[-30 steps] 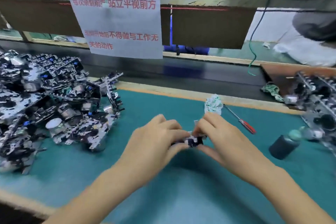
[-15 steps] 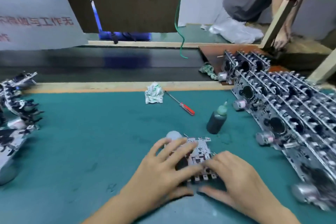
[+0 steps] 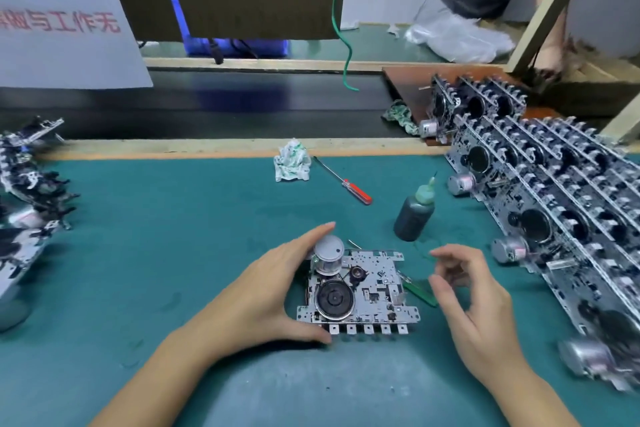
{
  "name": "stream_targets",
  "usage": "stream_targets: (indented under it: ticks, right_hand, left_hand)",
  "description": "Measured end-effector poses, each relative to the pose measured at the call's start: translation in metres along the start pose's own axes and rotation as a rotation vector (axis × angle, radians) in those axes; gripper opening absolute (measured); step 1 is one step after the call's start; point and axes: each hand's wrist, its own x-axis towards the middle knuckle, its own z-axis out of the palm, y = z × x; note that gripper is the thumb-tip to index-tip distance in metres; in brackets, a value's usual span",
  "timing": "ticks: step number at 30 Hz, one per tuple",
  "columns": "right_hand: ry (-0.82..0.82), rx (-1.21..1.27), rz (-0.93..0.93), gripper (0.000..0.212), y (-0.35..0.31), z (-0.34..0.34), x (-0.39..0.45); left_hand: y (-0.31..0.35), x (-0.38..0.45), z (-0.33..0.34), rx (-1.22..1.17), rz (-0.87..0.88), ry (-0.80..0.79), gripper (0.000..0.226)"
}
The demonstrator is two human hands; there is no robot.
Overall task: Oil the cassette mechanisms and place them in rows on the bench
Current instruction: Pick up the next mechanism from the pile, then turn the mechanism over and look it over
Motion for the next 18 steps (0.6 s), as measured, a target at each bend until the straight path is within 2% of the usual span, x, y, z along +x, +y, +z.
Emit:
stream_targets:
  ticks: [7, 12, 15, 18]
  right_hand:
    - [-0.035, 0.016, 0.051, 0.016, -0.001, 0.003, 0.001]
    - [0.002, 0.028, 0.100, 0.017, -0.001, 0.001, 0.002]
    - [-0.018, 0.029, 0.102, 0.016, -0.004, 0.001, 0.003]
    - [-0.114, -0.019, 0.038, 0.023, -0.010, -0.003, 0.006]
  left_hand:
    - [0.005, -0.004, 0.003, -0.011, -0.005, 0.005, 0.115]
    - [0.014, 0.002, 0.011, 0.163, 0.034, 0.098, 0.108]
    - [0.010, 0.001, 0.008, 0.108, 0.025, 0.058, 0.110]
    - [0.007, 0.001, 0.007, 0.059, 0.034, 0.019, 0.109]
